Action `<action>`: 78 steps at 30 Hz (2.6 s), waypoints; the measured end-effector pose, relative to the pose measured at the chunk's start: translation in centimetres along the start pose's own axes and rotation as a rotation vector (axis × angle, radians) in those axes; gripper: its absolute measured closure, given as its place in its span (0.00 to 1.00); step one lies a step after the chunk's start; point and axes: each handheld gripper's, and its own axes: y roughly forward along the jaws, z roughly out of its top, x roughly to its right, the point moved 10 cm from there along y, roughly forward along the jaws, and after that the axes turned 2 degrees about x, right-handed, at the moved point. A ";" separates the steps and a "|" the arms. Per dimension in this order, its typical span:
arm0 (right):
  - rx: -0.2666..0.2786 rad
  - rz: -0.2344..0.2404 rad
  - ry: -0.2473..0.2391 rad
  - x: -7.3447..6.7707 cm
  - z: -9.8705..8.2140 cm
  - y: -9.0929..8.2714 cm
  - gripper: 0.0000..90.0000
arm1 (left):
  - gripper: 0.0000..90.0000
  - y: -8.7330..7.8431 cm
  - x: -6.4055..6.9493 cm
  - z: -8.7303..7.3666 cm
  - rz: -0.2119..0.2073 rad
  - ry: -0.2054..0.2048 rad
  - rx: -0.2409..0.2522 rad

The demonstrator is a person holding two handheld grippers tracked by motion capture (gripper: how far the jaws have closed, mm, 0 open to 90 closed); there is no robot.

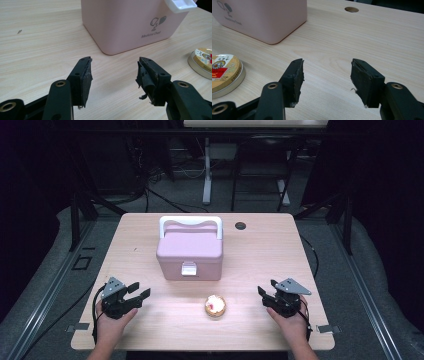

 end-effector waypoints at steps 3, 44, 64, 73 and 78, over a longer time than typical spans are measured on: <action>0.003 -0.004 0.002 0.1 0.0 0.0 0.46 | 0.50 0.0 0.2 0.0 -0.002 0.004 -0.005; -0.196 0.275 -0.065 -11.4 -0.1 3.3 0.13 | 0.50 -0.5 0.5 -0.2 -0.014 0.009 -0.005; -0.261 0.335 -0.103 -15.1 -1.7 5.7 0.14 | 0.50 -0.3 0.7 -0.3 -0.022 0.013 -0.005; -0.273 0.335 -0.122 -15.5 -2.1 6.1 0.17 | 0.50 -0.3 0.7 -0.3 -0.021 0.013 -0.005; -0.272 0.343 -0.128 -15.7 -2.2 6.1 0.21 | 0.50 -0.3 0.6 -0.3 -0.018 0.012 -0.006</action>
